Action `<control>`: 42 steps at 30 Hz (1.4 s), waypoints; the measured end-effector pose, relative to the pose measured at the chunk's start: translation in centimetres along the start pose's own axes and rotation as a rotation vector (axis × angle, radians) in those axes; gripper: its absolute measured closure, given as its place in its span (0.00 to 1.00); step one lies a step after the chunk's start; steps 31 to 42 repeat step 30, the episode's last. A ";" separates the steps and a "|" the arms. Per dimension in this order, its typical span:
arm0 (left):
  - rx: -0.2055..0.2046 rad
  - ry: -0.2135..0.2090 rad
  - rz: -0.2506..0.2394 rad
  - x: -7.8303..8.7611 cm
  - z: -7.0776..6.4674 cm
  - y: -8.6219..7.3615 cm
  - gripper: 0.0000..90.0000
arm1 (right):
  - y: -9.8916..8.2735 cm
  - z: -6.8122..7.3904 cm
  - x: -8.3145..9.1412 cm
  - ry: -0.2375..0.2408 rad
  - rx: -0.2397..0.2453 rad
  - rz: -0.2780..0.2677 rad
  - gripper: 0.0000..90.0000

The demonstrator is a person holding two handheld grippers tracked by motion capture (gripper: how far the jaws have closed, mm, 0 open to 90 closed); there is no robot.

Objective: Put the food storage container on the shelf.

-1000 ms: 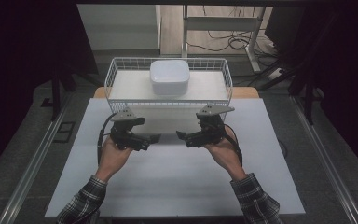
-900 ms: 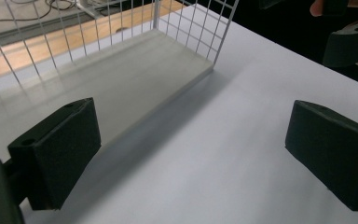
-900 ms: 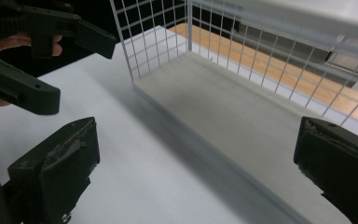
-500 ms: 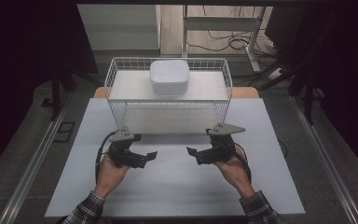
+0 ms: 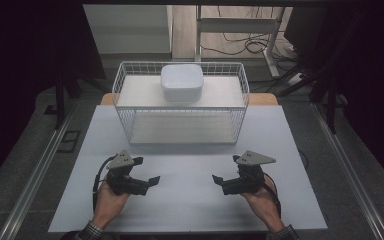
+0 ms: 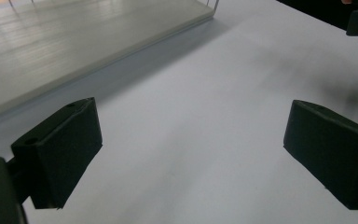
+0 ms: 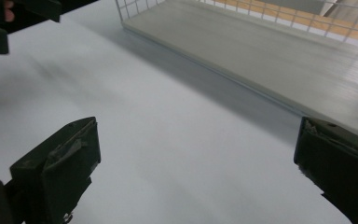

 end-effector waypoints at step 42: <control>0.038 0.080 0.210 1.8 -1.1 -6.8 0.02 | -7.3 0.0 2.4 -0.065 -0.044 0.198 0.00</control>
Point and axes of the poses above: each handheld gripper's, and its own axes: x roughly backward along the jaws, y roughly out of its top, z roughly to its left, the point moved 2 cm from there along -x, roughly forward along the jaws, and after that the axes turned 3 degrees about y, right-handed, at the moved point
